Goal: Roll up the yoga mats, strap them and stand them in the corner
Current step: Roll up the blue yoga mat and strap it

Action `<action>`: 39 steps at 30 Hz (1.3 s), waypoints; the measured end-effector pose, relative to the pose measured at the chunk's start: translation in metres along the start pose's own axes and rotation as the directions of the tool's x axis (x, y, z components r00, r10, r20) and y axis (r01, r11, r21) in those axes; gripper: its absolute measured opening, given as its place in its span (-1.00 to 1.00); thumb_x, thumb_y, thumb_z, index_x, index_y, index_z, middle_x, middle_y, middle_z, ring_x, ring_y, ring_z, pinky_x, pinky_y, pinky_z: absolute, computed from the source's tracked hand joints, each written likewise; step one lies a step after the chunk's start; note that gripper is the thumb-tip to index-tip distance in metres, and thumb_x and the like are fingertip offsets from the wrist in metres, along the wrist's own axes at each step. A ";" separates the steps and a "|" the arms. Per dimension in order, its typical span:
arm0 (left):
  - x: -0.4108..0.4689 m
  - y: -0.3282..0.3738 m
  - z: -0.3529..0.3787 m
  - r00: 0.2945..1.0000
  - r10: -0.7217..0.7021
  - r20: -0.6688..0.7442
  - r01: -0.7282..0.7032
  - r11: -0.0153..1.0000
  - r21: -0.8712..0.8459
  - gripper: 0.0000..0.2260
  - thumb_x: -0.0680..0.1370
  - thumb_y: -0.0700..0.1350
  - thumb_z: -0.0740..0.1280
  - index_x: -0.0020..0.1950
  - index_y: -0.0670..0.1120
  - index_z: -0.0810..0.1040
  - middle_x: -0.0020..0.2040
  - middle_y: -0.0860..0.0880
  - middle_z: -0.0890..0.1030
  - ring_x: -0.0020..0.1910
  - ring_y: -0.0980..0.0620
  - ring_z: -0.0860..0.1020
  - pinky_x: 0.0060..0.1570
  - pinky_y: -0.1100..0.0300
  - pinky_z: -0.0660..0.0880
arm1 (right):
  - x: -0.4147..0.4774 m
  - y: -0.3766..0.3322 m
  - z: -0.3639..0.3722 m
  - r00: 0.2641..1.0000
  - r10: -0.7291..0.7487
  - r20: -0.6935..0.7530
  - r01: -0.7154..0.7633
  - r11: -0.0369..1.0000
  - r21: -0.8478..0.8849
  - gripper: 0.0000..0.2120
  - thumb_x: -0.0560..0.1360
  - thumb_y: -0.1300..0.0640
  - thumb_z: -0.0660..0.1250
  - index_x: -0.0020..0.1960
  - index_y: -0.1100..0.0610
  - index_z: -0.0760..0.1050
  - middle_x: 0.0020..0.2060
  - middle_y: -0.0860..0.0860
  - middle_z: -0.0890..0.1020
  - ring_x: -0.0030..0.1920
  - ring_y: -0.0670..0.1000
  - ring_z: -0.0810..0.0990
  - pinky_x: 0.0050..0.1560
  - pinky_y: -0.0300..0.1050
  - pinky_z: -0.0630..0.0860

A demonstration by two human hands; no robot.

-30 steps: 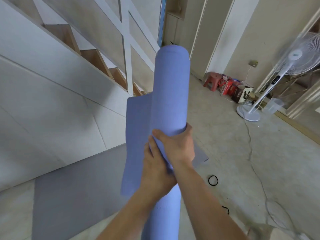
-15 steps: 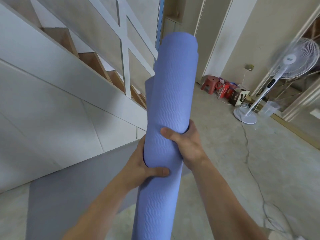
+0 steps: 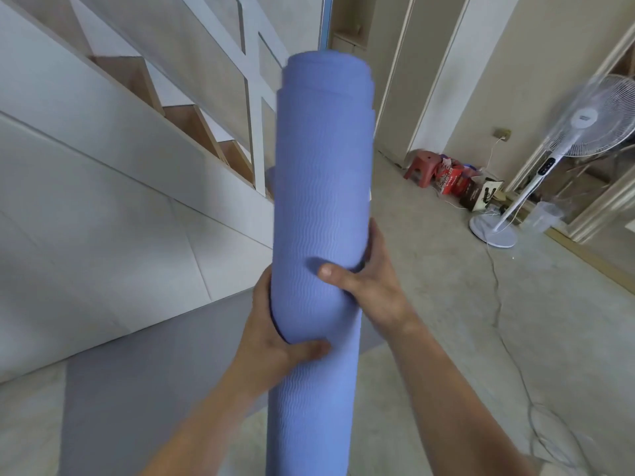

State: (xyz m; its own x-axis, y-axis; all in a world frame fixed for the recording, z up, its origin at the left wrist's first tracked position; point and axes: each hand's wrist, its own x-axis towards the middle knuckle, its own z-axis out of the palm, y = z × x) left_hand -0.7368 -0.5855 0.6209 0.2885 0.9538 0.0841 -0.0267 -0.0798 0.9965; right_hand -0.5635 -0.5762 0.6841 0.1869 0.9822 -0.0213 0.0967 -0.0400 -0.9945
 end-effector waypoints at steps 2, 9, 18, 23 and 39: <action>0.007 0.007 -0.003 0.990 -0.010 0.141 0.014 0.999 -0.031 0.06 0.11 -0.14 0.68 0.51 0.15 0.24 0.35 0.20 0.52 0.30 0.09 0.55 0.07 0.11 0.60 | 0.004 -0.001 -0.004 0.997 -0.032 0.064 0.025 0.993 0.112 0.02 0.12 -0.10 0.68 0.46 0.04 0.28 0.32 0.01 0.55 0.30 0.10 0.56 0.24 0.24 0.52; 0.014 0.007 0.000 0.975 -0.163 0.151 0.102 0.931 0.350 0.12 0.29 -0.01 0.60 0.62 0.21 -0.11 0.53 0.20 0.26 0.46 0.14 0.34 0.38 0.15 0.38 | -0.004 0.001 0.016 0.916 0.059 -0.397 -0.108 0.989 -0.101 -0.06 0.07 -0.16 0.66 0.34 -0.09 0.31 0.13 -0.23 0.57 0.10 -0.08 0.61 0.11 0.07 0.59; -0.002 -0.011 0.013 0.980 -0.091 -0.175 0.115 0.985 0.132 0.01 0.08 0.00 0.69 0.38 0.33 0.20 0.21 0.45 0.46 0.16 0.34 0.54 0.01 0.23 0.56 | -0.019 0.013 0.018 0.986 0.081 -0.146 -0.077 0.996 0.032 0.03 0.14 -0.13 0.66 0.49 -0.09 0.22 0.25 -0.19 0.49 0.28 -0.15 0.49 0.13 -0.27 0.49; 0.003 -0.005 -0.001 0.988 -0.049 0.148 0.046 0.999 0.020 0.06 0.10 -0.20 0.67 0.49 0.13 0.23 0.32 0.19 0.53 0.27 0.10 0.57 0.04 0.11 0.61 | -0.006 0.011 -0.006 0.988 -0.008 0.155 -0.028 0.972 0.234 -0.04 0.14 -0.01 0.66 0.43 0.15 0.32 0.27 0.09 0.60 0.26 0.12 0.60 0.14 0.06 0.58; -0.004 -0.002 -0.001 0.993 -0.062 -0.097 0.076 0.987 0.139 -0.03 0.08 -0.19 0.69 0.27 0.40 0.28 0.19 0.35 0.54 0.14 0.26 0.59 -0.06 0.19 0.60 | -0.024 0.020 0.002 0.999 -0.037 0.037 0.037 0.999 0.007 0.10 0.06 -0.17 0.60 0.52 -0.02 0.23 0.36 -0.05 0.46 0.34 -0.12 0.46 0.35 0.11 0.46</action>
State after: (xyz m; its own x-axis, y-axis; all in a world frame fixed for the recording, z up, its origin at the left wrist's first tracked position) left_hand -0.7388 -0.5891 0.6183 0.1953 0.9805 0.0211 0.1287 -0.0469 0.9906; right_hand -0.5680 -0.6003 0.6643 0.1465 0.9891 0.0115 0.0970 -0.0028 -0.9953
